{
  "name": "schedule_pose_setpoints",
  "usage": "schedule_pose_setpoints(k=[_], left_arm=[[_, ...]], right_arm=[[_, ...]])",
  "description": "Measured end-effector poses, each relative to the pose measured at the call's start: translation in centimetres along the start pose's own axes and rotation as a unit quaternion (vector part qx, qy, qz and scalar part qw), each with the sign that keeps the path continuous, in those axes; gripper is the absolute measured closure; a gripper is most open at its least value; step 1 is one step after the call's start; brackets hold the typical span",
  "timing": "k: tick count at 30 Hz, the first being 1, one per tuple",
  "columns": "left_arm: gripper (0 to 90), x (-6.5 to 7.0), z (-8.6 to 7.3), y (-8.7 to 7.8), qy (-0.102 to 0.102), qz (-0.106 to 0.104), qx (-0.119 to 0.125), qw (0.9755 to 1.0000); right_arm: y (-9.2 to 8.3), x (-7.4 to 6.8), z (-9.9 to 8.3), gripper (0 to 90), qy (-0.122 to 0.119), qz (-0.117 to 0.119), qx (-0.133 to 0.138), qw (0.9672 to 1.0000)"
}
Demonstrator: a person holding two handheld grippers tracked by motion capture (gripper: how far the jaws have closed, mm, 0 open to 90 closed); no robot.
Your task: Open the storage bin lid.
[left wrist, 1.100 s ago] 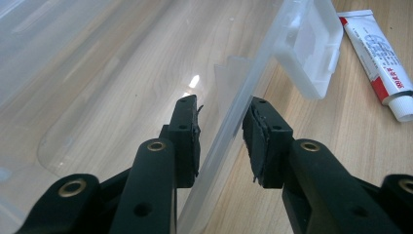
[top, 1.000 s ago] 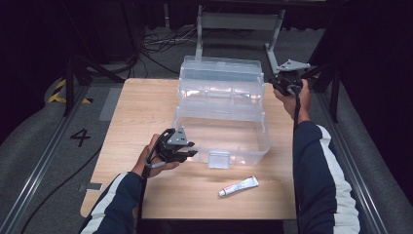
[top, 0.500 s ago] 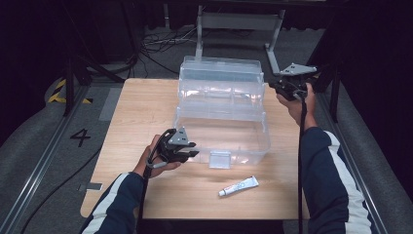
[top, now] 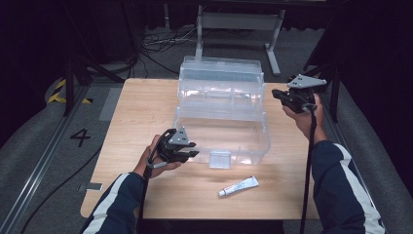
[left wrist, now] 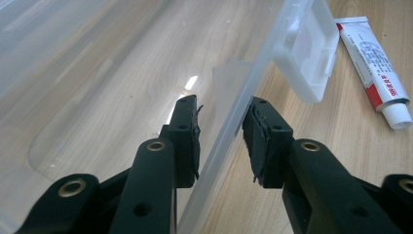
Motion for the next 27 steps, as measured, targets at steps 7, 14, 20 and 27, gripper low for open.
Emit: schedule_pose_setpoints(k=[7, 14, 20, 27], left_arm=[[67.2, 0.0, 0.0, 0.0, 0.001, 0.000, 0.000, 1.0000], [67.1, 0.0, 0.0, 0.0, -0.002, -0.001, -0.001, 1.0000], [67.8, 0.2, 0.1, 0.0, -0.001, -0.003, -0.004, 1.0000], [69.4, 0.5, 0.3, 0.2, 0.004, -0.006, -0.003, 1.0000]], right_arm=[[-1.8, -1.5, -1.2, 89.3, -0.023, 0.017, 0.009, 0.9996], [-3.3, -3.3, -2.8, 87.9, -0.045, 0.035, 0.011, 0.9983], [-4.5, -4.8, -4.6, 86.4, -0.056, 0.053, 0.011, 0.9970], [-5.2, -6.6, -6.6, 83.6, -0.071, 0.074, 0.005, 0.9947]])
Point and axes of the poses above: each handheld gripper's, and its own axes: y roughly forward along the jaws, z roughly out of its top, x roughly to its right, the point moved 4 cm from there along y, roughly forward along the jaws, and after that the axes turned 15 degrees about -x, right-handed, at the moved point
